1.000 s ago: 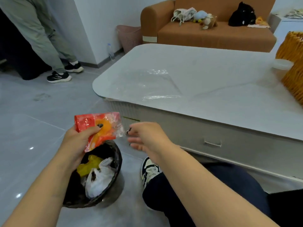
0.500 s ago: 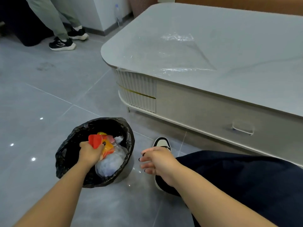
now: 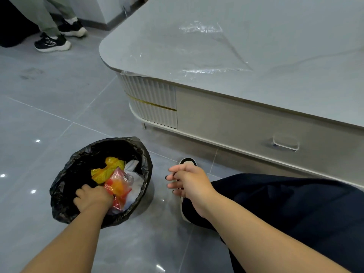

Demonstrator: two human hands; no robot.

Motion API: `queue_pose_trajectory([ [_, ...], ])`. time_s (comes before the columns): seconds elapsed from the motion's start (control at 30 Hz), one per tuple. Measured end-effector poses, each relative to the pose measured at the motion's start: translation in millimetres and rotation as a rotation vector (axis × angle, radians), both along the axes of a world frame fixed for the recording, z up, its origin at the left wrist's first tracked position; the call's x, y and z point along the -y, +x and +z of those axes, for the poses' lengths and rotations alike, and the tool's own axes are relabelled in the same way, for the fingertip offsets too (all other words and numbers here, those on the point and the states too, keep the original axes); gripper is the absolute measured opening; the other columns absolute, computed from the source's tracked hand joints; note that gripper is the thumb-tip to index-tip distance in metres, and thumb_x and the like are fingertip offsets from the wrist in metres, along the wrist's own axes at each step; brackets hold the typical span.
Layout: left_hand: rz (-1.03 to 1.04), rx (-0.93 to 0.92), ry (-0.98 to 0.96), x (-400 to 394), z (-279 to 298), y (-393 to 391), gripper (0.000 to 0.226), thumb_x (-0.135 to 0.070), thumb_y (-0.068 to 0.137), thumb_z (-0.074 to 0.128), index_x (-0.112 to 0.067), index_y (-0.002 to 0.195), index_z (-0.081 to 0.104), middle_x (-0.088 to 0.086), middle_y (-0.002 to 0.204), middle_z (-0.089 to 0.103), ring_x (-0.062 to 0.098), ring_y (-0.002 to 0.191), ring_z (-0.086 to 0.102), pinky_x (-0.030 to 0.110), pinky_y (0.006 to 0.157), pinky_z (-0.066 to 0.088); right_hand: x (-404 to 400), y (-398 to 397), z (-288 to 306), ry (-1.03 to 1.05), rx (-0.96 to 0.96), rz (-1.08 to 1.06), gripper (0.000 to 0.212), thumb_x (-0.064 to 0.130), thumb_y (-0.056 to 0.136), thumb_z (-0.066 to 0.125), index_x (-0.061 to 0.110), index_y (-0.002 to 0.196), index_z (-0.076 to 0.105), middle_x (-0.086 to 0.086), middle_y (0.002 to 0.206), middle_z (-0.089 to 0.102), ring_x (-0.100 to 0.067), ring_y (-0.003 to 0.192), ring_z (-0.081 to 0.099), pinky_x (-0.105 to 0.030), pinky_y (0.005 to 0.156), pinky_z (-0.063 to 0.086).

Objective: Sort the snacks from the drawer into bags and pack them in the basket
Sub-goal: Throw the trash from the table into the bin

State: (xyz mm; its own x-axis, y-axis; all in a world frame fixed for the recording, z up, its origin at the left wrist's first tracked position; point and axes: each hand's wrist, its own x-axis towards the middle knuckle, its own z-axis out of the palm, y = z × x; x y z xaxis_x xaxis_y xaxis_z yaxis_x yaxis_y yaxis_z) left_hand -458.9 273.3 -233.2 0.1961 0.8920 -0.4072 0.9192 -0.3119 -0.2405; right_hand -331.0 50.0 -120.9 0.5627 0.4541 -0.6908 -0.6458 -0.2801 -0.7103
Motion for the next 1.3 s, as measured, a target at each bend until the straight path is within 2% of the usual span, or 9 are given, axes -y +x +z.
queue_pose_trajectory([
  [0.07,-0.087,-0.062,0.035,0.8,4.5,-3.5,0.045,-0.036,0.090,0.055,-0.015,0.129,0.056,0.012,0.139,0.039,0.030,0.126,0.036,0.037,0.102,0.036,3.5,-2.7,-0.1,-0.023,0.005,0.023,0.024,0.002,0.093,0.041,0.011,0.097,0.063,-0.003,0.082,0.067,-0.014,0.063,0.061,-0.021,0.055,0.046],
  [0.17,-0.151,-0.027,0.080,1.1,12.4,-3.9,0.061,-0.040,0.090,0.055,-0.005,0.138,0.043,0.013,0.137,0.039,0.030,0.125,0.038,0.037,0.101,0.037,7.1,-2.7,3.9,-0.031,0.020,0.042,0.025,0.002,0.093,0.041,0.012,0.096,0.063,-0.002,0.081,0.066,-0.013,0.063,0.061,-0.021,0.056,0.046],
  [0.23,-0.223,0.036,0.117,6.6,25.7,0.4,0.055,-0.037,0.091,0.054,-0.006,0.136,0.046,0.013,0.137,0.039,0.032,0.124,0.038,0.040,0.101,0.037,9.8,-1.2,12.0,-0.008,0.032,0.040,0.024,0.001,0.093,0.041,0.012,0.093,0.063,-0.002,0.080,0.066,-0.014,0.063,0.061,-0.021,0.055,0.046],
  [0.47,-0.517,0.442,0.035,62.3,103.7,60.5,0.046,-0.031,0.094,0.054,-0.009,0.134,0.055,0.012,0.145,0.042,0.033,0.132,0.034,0.044,0.105,0.034,31.9,21.7,54.8,0.043,0.188,0.061,0.022,0.003,0.092,0.044,0.013,0.097,0.062,-0.003,0.085,0.067,-0.013,0.063,0.062,-0.022,0.057,0.046],
  [0.8,-0.790,0.906,-0.194,194.3,239.3,165.8,0.037,-0.029,0.094,0.058,-0.017,0.128,0.059,0.004,0.136,0.051,0.021,0.129,0.043,0.031,0.105,0.034,139.0,95.1,147.0,-0.068,0.609,0.076,0.017,0.008,0.092,0.051,0.014,0.101,0.063,-0.007,0.100,0.069,-0.016,0.077,0.066,-0.028,0.070,0.052],
  [0.9,-0.876,0.933,-0.245,226.7,259.7,195.2,0.034,-0.028,0.094,0.058,-0.019,0.127,0.059,0.002,0.135,0.050,0.019,0.127,0.044,0.025,0.097,0.034,183.3,119.2,159.5,-0.213,0.815,0.084,0.019,0.009,0.089,0.052,0.018,0.100,0.064,-0.003,0.097,0.067,-0.019,0.084,0.066,-0.034,0.076,0.053],
  [1.03,-0.982,0.864,-0.289,265.8,266.6,233.9,0.035,-0.030,0.094,0.057,-0.020,0.128,0.056,0.001,0.138,0.048,0.018,0.129,0.044,0.033,0.101,0.041,238.7,150.3,153.2,-0.499,1.054,0.223,0.022,0.017,0.092,0.052,0.023,0.112,0.059,0.004,0.112,0.059,-0.016,0.101,0.056,-0.024,0.078,0.043],
  [1.17,-1.057,0.774,-0.334,299.1,253.3,275.5,0.040,-0.029,0.094,0.056,-0.018,0.132,0.053,0.002,0.139,0.047,0.020,0.131,0.042,0.036,0.105,0.040,270.5,182.1,141.5,-0.785,0.954,0.372,0.047,0.027,0.095,0.053,0.018,0.139,0.041,-0.007,0.137,0.041,-0.026,0.123,0.043,-0.031,0.094,0.040],
  [1.3,-1.078,0.717,-0.376,326.1,240.6,324.7,0.052,-0.025,0.093,0.056,-0.014,0.142,0.041,0.006,0.146,0.039,0.023,0.135,0.038,0.035,0.106,0.038,286.7,216.1,135.4,-0.992,0.857,0.489,0.055,0.036,0.092,0.054,0.016,0.140,0.036,-0.012,0.139,0.034,-0.033,0.127,0.033,-0.040,0.100,0.038],
])
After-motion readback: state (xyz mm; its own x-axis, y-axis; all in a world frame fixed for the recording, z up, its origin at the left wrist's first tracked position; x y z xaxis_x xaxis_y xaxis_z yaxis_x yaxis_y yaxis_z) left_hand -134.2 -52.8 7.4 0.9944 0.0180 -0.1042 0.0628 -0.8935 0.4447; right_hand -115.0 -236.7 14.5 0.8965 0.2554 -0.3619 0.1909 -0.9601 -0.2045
